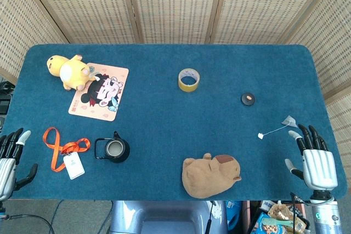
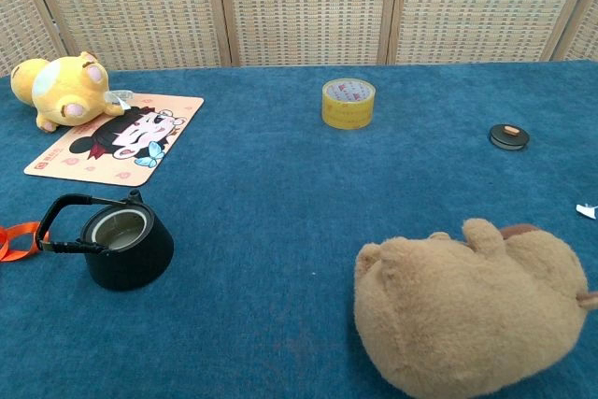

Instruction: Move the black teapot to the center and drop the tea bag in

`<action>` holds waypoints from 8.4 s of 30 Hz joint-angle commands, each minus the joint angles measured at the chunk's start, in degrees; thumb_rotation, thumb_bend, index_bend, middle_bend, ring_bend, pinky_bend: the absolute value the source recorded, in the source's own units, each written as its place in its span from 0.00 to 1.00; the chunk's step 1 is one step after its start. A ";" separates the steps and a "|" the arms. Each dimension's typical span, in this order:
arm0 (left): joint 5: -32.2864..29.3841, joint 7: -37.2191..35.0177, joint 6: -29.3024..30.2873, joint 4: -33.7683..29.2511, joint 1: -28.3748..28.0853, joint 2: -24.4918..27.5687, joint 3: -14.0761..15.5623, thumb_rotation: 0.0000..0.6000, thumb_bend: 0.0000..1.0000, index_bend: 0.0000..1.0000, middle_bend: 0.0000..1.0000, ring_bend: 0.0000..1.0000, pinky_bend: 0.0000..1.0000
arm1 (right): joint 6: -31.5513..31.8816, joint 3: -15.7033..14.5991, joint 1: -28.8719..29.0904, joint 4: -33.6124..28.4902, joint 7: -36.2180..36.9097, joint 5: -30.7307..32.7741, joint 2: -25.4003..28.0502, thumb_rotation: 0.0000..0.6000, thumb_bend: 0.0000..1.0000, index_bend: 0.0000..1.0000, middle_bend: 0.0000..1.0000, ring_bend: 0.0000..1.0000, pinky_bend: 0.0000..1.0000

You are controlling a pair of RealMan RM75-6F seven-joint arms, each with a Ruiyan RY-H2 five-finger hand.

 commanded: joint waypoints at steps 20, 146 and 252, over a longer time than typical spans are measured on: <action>0.35 -0.35 -0.40 1.11 -0.49 -0.46 -0.31 1.00 0.41 0.00 0.00 0.00 0.00 | 0.18 -0.09 -0.27 0.00 -0.47 0.23 -0.01 1.00 0.38 0.26 0.19 0.05 0.23; -8.61 3.58 -24.77 14.30 -27.82 -22.13 -5.72 1.00 0.62 0.71 0.12 0.00 0.00 | 3.21 0.26 -4.19 0.00 1.47 1.75 1.96 1.00 0.38 0.26 0.19 0.05 0.23; -44.07 22.77 -47.80 48.10 -78.10 -47.71 -20.17 1.00 0.34 0.00 0.00 0.00 0.00 | 0.08 -0.83 -2.46 -3.35 1.86 0.74 6.80 1.00 0.38 0.26 0.18 0.05 0.23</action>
